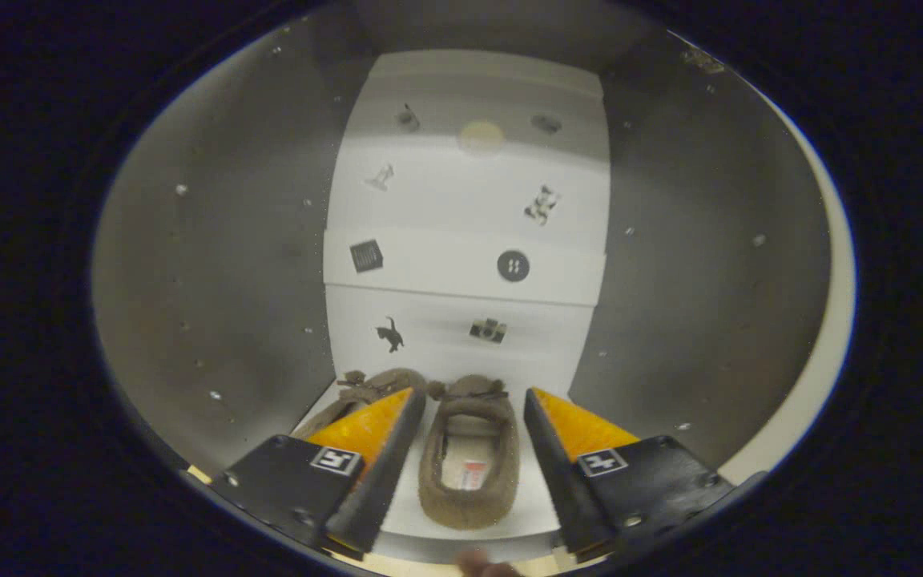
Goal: Open the shoe cabinet door, grab the shoes and put them into the shoe cabinet, then close the shoe cabinet door.
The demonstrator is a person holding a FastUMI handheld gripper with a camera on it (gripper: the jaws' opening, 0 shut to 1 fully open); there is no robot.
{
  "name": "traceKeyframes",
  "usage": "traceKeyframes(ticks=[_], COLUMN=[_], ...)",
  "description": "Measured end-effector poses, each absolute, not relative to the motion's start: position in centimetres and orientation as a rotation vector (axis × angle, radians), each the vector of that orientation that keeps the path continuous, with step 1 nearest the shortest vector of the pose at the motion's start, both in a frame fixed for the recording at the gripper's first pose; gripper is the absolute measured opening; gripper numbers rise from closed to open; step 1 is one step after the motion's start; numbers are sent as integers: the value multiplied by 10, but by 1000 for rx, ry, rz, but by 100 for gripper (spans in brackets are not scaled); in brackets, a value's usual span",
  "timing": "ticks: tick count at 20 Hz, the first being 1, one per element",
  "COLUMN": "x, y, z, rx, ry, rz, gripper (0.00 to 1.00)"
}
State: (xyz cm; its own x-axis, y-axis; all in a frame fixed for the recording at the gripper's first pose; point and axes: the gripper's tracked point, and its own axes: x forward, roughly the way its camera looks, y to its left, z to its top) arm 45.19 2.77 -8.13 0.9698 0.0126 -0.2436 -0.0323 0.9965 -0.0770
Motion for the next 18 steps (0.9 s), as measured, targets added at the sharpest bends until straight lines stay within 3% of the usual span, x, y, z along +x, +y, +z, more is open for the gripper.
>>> traceKeyframes(ticks=[2, 12, 18], x=[418, 210, 86], y=[37, 54, 10], z=[-62, 38, 109], rx=[-90, -56, -51], ry=[199, 137, 108], rz=[50, 182, 229], gripper=[100, 100, 100])
